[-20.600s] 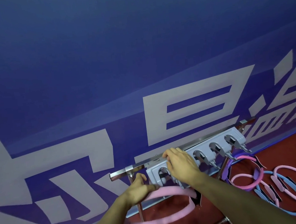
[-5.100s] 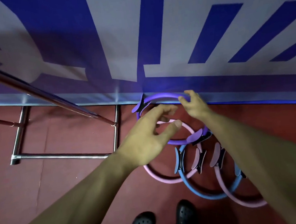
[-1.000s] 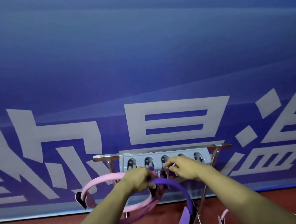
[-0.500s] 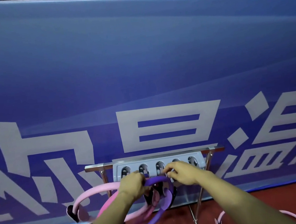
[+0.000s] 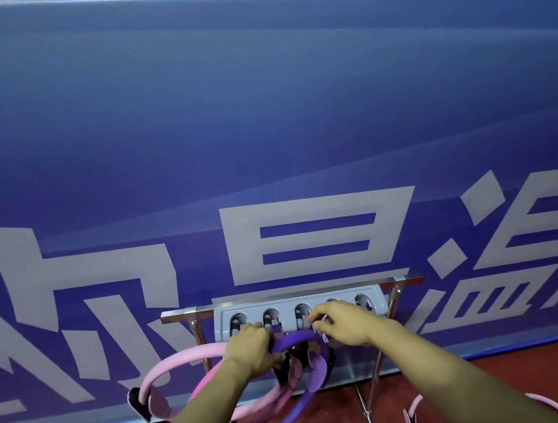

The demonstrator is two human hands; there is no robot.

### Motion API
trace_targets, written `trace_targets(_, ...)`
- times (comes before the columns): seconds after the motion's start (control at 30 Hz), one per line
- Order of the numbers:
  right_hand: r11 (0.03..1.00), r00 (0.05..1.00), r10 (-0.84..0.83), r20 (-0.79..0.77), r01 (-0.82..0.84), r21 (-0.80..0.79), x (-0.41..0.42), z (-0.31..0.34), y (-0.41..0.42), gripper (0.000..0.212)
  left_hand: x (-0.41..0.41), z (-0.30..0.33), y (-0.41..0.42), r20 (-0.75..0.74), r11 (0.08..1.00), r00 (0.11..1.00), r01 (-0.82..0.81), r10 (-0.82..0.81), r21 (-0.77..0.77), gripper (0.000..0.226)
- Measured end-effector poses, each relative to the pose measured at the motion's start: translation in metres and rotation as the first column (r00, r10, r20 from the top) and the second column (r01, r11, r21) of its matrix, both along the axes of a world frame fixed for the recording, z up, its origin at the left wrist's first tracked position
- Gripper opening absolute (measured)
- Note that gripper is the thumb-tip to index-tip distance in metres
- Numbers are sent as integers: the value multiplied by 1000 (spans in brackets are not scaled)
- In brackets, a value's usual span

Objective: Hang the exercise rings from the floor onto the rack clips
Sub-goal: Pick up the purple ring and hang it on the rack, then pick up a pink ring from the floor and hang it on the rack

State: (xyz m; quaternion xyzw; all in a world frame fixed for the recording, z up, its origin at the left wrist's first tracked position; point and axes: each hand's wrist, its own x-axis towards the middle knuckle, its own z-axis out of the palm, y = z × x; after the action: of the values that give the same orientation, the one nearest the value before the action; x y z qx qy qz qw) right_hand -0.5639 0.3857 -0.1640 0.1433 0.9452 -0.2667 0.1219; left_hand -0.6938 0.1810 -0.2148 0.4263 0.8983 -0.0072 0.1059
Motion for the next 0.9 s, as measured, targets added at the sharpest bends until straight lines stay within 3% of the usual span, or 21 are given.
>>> trace_targets(0.13, 1000, 999, -26, -40, 26, 8, 10, 3, -5, 30, 0, 2, -2, 39, 1000, 999, -1, 0, 18, 55)
trace_targets(0.2, 998, 996, -57, -69, 57, 0, 18, 2, -7, 38, -1, 4, -2, 96, 992, 995, -40, 29, 118, 49)
trace_targets(0.3, 992, 986, -123, -115, 119, -42, 34, -3, -8, 52, 2, 9, 4, 384, 866, 920, -253, 78, 431, 37)
trace_targets(0.37, 975, 967, -201, -153, 183, -122, 48, -3, -8, 54, 8, 16, 14, 547, 764, 837, -342, -16, 547, 30)
trace_targets(0.6, 902, 872, -419, -251, 370, -223, 124, 17, 27, 52, 56, 40, 77, 604, 798, 745, -166, -284, 580, 51)
trace_targets(0.9, 782, 737, -620, -269, 548, -299, 294, 3, 97, 50, 192, 44, 189, 635, 844, 653, 12, -413, 537, 36)
